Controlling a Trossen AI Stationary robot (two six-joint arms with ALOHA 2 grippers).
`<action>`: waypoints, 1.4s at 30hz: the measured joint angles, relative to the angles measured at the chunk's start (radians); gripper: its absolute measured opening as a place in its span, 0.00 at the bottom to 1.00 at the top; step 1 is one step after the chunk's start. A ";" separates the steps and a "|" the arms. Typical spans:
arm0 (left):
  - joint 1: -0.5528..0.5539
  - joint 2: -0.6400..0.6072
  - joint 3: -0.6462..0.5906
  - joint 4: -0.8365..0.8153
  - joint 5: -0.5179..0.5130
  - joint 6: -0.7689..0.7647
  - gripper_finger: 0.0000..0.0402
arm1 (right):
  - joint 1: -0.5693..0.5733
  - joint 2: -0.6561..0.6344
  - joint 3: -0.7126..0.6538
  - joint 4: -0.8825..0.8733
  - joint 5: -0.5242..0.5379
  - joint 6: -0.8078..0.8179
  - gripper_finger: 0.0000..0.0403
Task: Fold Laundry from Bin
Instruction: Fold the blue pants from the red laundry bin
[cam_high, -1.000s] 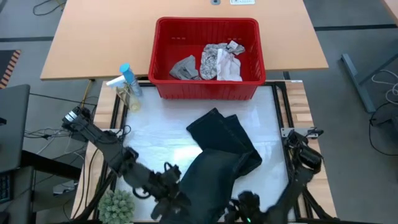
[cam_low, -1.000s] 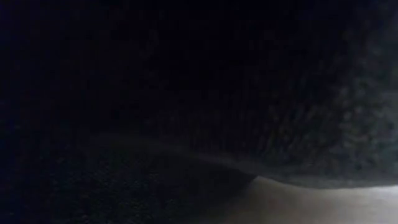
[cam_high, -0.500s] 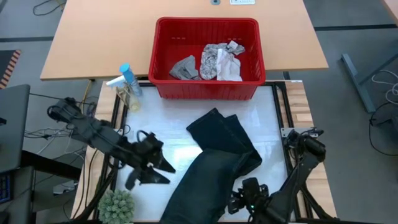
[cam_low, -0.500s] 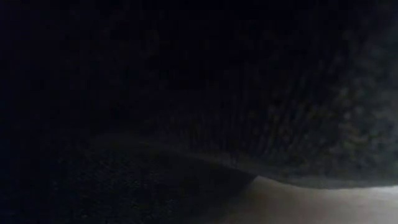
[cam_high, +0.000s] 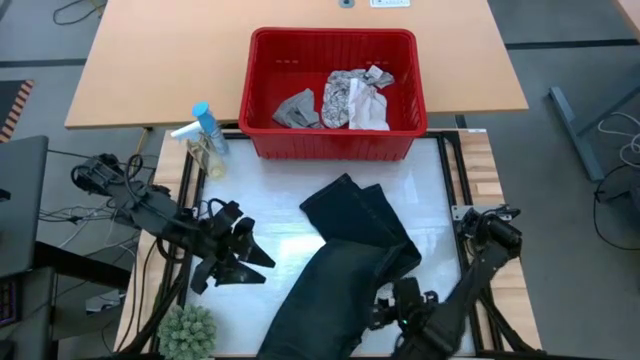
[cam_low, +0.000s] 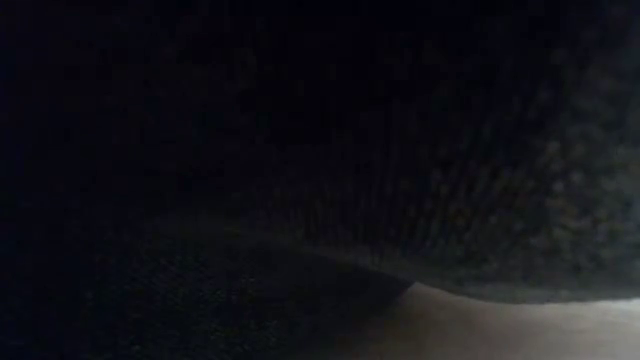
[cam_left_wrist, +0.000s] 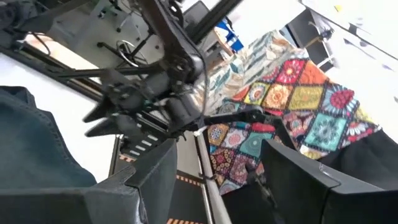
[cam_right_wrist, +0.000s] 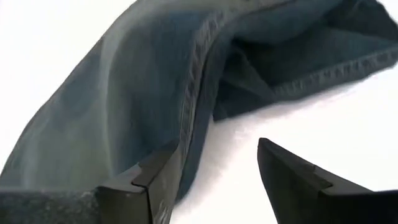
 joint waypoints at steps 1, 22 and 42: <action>0.007 0.000 0.000 0.001 -0.002 -0.014 0.55 | 0.010 0.000 0.000 0.006 -0.001 0.005 0.59; 0.106 0.000 0.000 0.020 -0.064 -0.141 0.55 | 0.107 -0.440 -0.638 0.487 0.267 0.025 0.60; 0.107 0.032 0.000 -0.073 -0.262 -0.135 0.55 | 0.034 -0.220 -0.817 1.013 0.512 0.021 0.60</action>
